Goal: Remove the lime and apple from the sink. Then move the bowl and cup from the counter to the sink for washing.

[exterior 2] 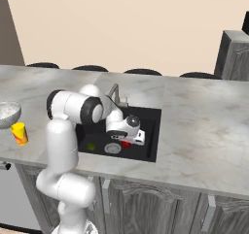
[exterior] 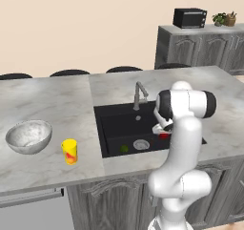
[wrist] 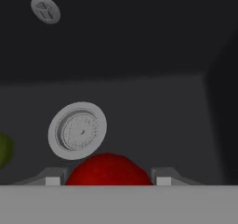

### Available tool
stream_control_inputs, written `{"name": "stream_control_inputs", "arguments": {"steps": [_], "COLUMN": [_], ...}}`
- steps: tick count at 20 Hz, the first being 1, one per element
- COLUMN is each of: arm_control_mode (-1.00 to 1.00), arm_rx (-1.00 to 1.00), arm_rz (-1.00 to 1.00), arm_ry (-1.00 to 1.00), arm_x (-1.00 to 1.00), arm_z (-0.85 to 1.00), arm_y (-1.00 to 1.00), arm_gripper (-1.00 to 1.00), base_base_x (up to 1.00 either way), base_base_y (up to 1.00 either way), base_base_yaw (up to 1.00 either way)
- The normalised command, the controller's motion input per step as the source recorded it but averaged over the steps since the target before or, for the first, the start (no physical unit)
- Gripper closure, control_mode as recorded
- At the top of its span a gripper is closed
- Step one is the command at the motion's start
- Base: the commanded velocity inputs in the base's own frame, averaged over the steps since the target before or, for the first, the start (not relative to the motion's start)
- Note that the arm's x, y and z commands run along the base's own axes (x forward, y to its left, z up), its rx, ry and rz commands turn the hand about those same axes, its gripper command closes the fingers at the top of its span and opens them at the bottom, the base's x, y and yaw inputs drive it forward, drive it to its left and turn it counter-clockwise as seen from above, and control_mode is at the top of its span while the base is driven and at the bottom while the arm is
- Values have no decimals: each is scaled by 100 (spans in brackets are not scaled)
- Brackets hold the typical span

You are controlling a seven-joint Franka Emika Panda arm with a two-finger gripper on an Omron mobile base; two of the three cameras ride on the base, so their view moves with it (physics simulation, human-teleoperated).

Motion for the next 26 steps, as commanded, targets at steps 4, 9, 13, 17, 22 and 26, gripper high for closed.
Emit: {"name": "stream_control_inputs", "arguments": {"steps": [4, 9, 13, 17, 22, 26], "arm_control_mode": [-100, -100, -100, -100, -100, -100], "arm_rx": [0, 0, 0, 0, 0, -3], "arm_rz": [4, 4, 4, 4, 5, 5], "arm_ry": [0, 0, 0, 0, 0, 0], "arm_x": [0, 0, -2, 0, -1, -8], "arm_z": [41, 45, 42, 44, 45, 46], "arm_y": [-3, -5, -5, -6, -9, -11], "arm_gripper": [100, 100, 100, 100, 100, 100], "base_base_x": [0, 0, 0, 0, 0, 0], "base_base_y": [0, 0, 0, 0, 0, 0], "base_base_yaw": [0, 0, 0, 0, 0, 0]}}
